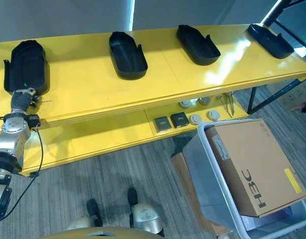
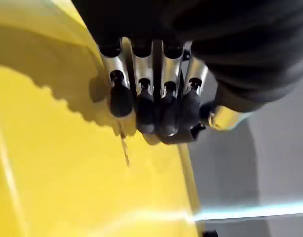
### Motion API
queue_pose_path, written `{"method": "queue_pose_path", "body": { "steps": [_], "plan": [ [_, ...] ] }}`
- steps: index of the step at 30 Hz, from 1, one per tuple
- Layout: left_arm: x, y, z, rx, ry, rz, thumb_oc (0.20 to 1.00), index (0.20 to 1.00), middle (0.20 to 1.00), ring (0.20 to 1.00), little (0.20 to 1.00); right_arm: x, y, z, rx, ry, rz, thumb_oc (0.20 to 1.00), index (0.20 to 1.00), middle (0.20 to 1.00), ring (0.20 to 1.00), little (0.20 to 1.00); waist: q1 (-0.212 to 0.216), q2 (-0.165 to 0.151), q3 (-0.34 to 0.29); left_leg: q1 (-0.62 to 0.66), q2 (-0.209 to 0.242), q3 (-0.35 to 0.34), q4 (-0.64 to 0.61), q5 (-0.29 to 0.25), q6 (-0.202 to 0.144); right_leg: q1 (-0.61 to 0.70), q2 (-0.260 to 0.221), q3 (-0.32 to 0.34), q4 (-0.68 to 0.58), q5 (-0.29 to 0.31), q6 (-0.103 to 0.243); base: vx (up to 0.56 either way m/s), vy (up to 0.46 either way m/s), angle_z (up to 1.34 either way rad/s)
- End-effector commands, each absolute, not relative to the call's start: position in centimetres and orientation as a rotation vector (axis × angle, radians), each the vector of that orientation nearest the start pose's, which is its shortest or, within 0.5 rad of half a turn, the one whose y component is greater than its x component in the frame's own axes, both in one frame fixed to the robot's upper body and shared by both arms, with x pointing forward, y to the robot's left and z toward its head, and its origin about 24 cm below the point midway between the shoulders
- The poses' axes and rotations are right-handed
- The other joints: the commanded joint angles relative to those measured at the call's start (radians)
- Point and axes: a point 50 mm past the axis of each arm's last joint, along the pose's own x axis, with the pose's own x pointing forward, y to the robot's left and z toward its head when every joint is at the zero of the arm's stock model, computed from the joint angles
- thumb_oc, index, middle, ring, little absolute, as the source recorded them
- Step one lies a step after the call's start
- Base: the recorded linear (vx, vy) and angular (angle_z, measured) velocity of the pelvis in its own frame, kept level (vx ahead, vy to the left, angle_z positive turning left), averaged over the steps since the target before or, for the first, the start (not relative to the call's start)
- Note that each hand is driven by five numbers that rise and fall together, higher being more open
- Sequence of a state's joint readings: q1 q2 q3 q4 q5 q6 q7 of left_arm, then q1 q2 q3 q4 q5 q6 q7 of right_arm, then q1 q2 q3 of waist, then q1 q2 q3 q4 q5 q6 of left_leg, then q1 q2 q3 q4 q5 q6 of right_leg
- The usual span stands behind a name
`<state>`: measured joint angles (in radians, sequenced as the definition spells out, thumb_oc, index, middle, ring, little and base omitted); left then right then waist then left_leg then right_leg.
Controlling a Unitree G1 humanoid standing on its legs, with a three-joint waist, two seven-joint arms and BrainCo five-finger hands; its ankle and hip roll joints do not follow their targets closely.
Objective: Move parts from the plastic box to the shelf.
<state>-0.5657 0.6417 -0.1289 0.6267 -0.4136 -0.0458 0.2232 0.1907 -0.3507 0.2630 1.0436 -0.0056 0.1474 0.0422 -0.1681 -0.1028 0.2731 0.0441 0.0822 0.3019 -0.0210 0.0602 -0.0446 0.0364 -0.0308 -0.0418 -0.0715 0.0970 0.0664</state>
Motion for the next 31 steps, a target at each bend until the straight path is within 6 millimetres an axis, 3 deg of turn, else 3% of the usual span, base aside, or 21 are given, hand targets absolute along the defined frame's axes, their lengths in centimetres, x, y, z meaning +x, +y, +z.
{"method": "queue_pose_path", "body": {
  "steps": [1,5,10,13,14,15,17,18,22,24,25,27,29,30,31],
  "plan": [
    [34.7,26.6,13.9,0.236,-0.181,0.178,1.000,1.000,1.000,1.000,1.000,1.1,-26.9,-15.7,-0.456,1.480,0.058,1.000,1.000,1.000,1.000,1.000,0.000,0.036,-0.027,-0.064,0.072,-0.038,0.129,-0.044,0.008,-0.044,-0.043,0.002,0.088,-0.018,0.069,-0.01,0.032,-0.01],
    [33.2,23.0,14.1,0.193,-0.237,-0.066,1.000,1.000,1.000,1.000,1.000,0.9,-26.8,-15.8,-0.458,1.491,0.039,1.000,1.000,1.000,1.000,1.000,0.016,0.054,-0.046,-0.049,0.064,-0.041,0.111,-0.041,0.004,-0.036,-0.046,0.002,0.080,-0.024,0.066,-0.02,0.036,0.02],
    [29.3,18.4,13.6,0.046,-0.241,-0.473,1.000,1.000,1.000,1.000,1.000,0.6,-27.5,-15.7,-0.477,1.546,-0.003,1.000,1.000,1.000,1.000,1.000,0.045,0.095,-0.072,-0.008,0.047,-0.052,0.065,-0.038,-0.002,-0.008,-0.050,-0.004,0.051,-0.025,0.068,-0.05,0.063,0.04],
    [27.3,17.4,11.1,-0.080,-0.104,-0.617,1.000,1.000,1.000,1.000,1.000,0.5,-28.2,-15.6,-0.505,1.574,-0.022,1.000,1.000,1.000,1.000,1.000,0.062,0.118,-0.089,0.013,0.038,-0.060,0.039,-0.034,-0.006,0.009,-0.054,-0.013,0.032,-0.018,0.071,-0.09,0.050,0.07],
    [26.1,16.8,8.9,-0.211,0.008,-0.628,1.000,1.000,1.000,1.000,1.000,1.0,-28.4,-15.6,-0.505,1.567,-0.030,1.000,1.000,1.000,1.000,1.000,0.073,0.127,-0.094,0.021,0.034,-0.068,0.027,-0.031,-0.007,0.016,-0.055,-0.018,0.024,-0.015,0.071,-0.10,0.032,0.26],
    [25.9,16.7,8.4,-0.254,0.036,-0.616,1.000,1.000,1.000,1.000,1.000,1.2,-28.5,-15.5,-0.506,1.564,-0.032,1.000,1.000,1.000,1.000,1.000,0.075,0.129,-0.096,0.023,0.033,-0.070,0.024,-0.031,-0.007,0.018,-0.056,-0.020,0.023,-0.015,0.072,-0.10,0.018,0.24],
    [24.4,17.0,5.6,-0.327,0.156,-0.534,1.000,1.000,1.000,1.000,1.000,1.9,-28.6,-15.5,-0.503,1.554,-0.042,1.000,1.000,1.000,1.000,1.000,0.091,0.135,-0.104,0.030,0.026,-0.084,0.014,-0.030,-0.005,0.027,-0.057,-0.028,0.015,-0.012,0.074,-0.08,0.005,0.03],
    [23.2,18.0,3.3,-0.321,0.209,-0.446,1.000,1.000,1.000,1.000,1.000,2.3,-28.3,-15.5,-0.498,1.547,-0.048,1.000,1.000,1.000,1.000,1.000,0.105,0.136,-0.108,0.034,0.023,-0.093,0.008,-0.027,-0.004,0.030,-0.055,-0.034,0.015,-0.010,0.071,-0.08,-0.009,0.05],
    [21.0,20.4,0.1,-0.243,0.260,-0.268,1.000,1.000,1.000,1.000,1.000,3.1,-28.2,-15.6,-0.497,1.542,-0.047,1.000,1.000,1.000,1.000,1.000,0.132,0.135,-0.112,0.038,0.020,-0.107,0.001,-0.025,-0.004,0.038,-0.055,-0.052,0.016,-0.014,0.069,-0.07,-0.014,0.18],
    [19.4,22.5,-1.9,-0.203,0.290,-0.092,1.000,1.000,1.000,1.000,1.000,3.5,-27.9,-15.7,-0.491,1.544,-0.043,1.000,1.000,1.000,1.000,1.000,0.158,0.132,-0.114,0.039,0.016,-0.118,-0.005,-0.023,-0.004,0.046,-0.057,-0.071,0.015,-0.015,0.069,-0.06,-0.026,0.24],
    [18.5,22.5,-3.4,-0.197,0.367,-0.119,1.000,1.000,1.000,1.000,1.000,3.7,-27.7,-15.7,-0.486,1.544,-0.042,1.000,1.000,1.000,1.000,1.000,0.169,0.129,-0.115,0.040,0.014,-0.122,-0.009,-0.021,-0.004,0.050,-0.057,-0.079,0.013,-0.014,0.069,-0.04,-0.037,0.35],
    [15.2,23.1,-7.5,-0.191,0.567,-0.064,1.000,1.000,1.000,1.000,1.000,4.7,-27.6,-15.7,-0.471,1.542,-0.046,1.000,1.000,1.000,1.000,1.000,0.193,0.124,-0.118,0.040,0.015,-0.131,-0.014,-0.015,-0.006,0.056,-0.059,-0.101,0.011,-0.013,0.072,-0.04,-0.035,0.39],
    [13.8,23.3,-8.9,-0.194,0.643,-0.028,1.000,1.000,1.000,1.000,1.000,4.9,-27.7,-15.6,-0.464,1.543,-0.050,1.000,1.000,1.000,1.000,1.000,0.199,0.122,-0.121,0.041,0.015,-0.131,-0.018,-0.014,-0.006,0.057,-0.061,-0.107,0.011,-0.013,0.073,-0.02,-0.008,0.33],
    [10.9,23.8,-11.7,-0.158,0.800,0.088,1.000,1.000,1.000,1.000,1.000,5.3,-27.5,-15.7,-0.461,1.544,-0.049,1.000,1.000,1.000,1.000,1.000,0.207,0.119,-0.129,0.040,0.013,-0.134,-0.024,-0.013,-0.005,0.056,-0.062,-0.117,0.014,-0.015,0.074,-0.02,0.003,0.25],
    [10.0,24.0,-12.5,-0.149,0.854,0.134,1.000,1.000,1.000,1.000,1.000,5.3,-27.3,-15.7,-0.461,1.543,-0.046,1.000,1.000,1.000,1.000,1.000,0.209,0.117,-0.131,0.040,0.013,-0.135,-0.025,-0.013,-0.005,0.055,-0.063,-0.119,0.015,-0.015,0.074,-0.02,0.008,0.25]
  ]
}}
